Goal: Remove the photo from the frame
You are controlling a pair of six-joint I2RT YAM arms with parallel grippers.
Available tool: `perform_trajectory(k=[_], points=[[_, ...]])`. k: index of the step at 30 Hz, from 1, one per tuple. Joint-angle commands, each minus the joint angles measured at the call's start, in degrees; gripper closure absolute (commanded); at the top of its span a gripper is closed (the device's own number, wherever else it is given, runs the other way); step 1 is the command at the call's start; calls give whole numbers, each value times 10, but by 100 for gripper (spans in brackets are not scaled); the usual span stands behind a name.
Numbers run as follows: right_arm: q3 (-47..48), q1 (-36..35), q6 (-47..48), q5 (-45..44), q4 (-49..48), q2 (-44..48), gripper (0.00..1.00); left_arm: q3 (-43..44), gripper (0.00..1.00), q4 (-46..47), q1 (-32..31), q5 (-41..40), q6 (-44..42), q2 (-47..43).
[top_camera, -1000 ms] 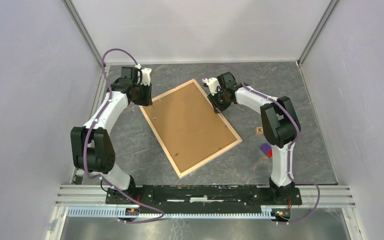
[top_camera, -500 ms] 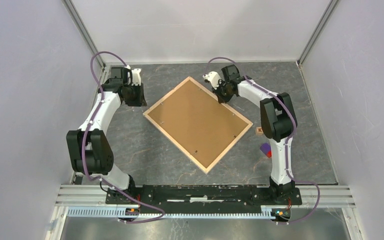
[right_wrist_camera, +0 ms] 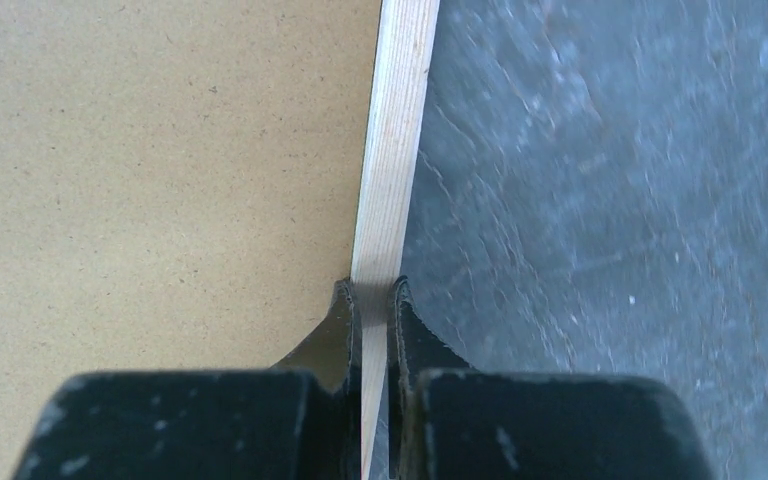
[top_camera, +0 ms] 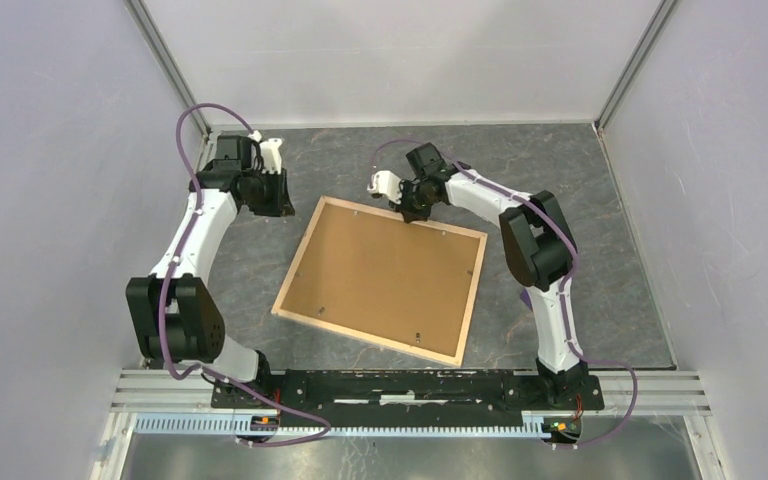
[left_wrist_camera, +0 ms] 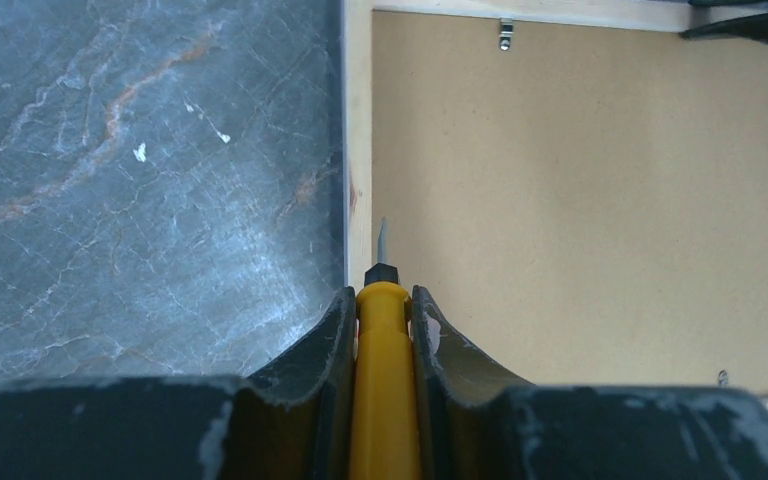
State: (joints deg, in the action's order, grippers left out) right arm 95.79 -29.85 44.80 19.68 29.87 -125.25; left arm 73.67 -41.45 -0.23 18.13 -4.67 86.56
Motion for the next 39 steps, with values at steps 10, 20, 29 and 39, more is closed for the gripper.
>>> perform_trajectory(k=[10,20,29,39], points=[[54,-6,52,-16,-2,-31,99,-65,98,-149,-16,50,-264,-64],[45,-5,3,-58,-58,-25,80,-136,98,-82,-118,-74,-312,-98],[28,-5,-9,-70,-63,-21,75,-162,98,-8,-159,-148,-304,-83],[22,-3,-28,-70,-68,-24,75,-166,98,6,-164,-151,-316,-58]])
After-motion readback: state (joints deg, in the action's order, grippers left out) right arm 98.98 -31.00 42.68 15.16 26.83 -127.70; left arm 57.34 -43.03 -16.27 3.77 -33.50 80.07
